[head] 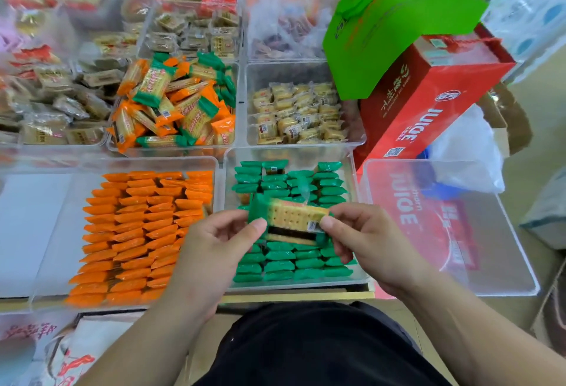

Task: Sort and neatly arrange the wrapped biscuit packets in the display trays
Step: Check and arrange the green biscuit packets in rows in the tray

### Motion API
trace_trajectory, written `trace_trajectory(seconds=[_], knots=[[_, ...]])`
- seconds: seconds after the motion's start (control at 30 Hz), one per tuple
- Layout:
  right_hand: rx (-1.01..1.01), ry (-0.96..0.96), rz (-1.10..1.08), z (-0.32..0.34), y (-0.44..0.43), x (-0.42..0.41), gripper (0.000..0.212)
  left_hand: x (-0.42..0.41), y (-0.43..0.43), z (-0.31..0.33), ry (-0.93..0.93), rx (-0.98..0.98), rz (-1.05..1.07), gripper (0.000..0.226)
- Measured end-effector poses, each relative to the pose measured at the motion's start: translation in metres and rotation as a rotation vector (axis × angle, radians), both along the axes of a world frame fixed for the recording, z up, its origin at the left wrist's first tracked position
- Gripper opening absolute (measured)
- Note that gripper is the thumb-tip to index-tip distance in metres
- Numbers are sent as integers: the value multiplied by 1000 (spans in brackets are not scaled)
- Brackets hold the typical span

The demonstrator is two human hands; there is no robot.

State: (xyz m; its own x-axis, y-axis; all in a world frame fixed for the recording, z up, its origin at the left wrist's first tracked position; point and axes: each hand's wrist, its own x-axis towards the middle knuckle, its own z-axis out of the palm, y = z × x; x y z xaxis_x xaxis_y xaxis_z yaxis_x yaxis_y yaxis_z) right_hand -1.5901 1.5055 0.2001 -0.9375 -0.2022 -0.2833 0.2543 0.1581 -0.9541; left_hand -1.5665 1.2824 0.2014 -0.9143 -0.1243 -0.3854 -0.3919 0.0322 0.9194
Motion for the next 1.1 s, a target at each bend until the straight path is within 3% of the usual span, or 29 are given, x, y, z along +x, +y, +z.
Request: trace_trajectory(seconds=[0.1, 0.23, 0.33, 0.43, 0.5, 0.63, 0.77, 0.9, 1.0, 1.1], knots=[[-57, 25, -41, 2, 12, 2, 43, -1, 9, -10, -12, -94, -78, 22], [-60, 103, -33, 9, 33, 2, 20, 1, 34, -12, -32, -52, -161, 15], [-61, 131, -41, 9, 56, 0, 22, 1, 58, -14, -25, -50, -146, 13], [-6, 161, -62, 1, 86, -2, 31, -1, 86, -17, -31, -89, -120, 9], [115, 206, -47, -9, 110, -4, 23, -3, 107, -19, -39, -139, -98, 7], [143, 29, -58, -34, 162, -9, 11, -15, 158, -34, -51, -203, -183, 3], [401, -15, -168, -76, 221, -20, 10, -30, 197, -74, 58, -613, -425, 33], [645, -48, -96, -128, 269, -37, 11, -36, 217, -114, 154, -1092, -688, 68], [752, -183, 57, -162, 284, -45, 19, -31, 224, -133, 127, -1211, -818, 80], [772, -284, 163, -190, 283, -53, 24, -23, 225, -138, 109, -1228, -815, 79]])
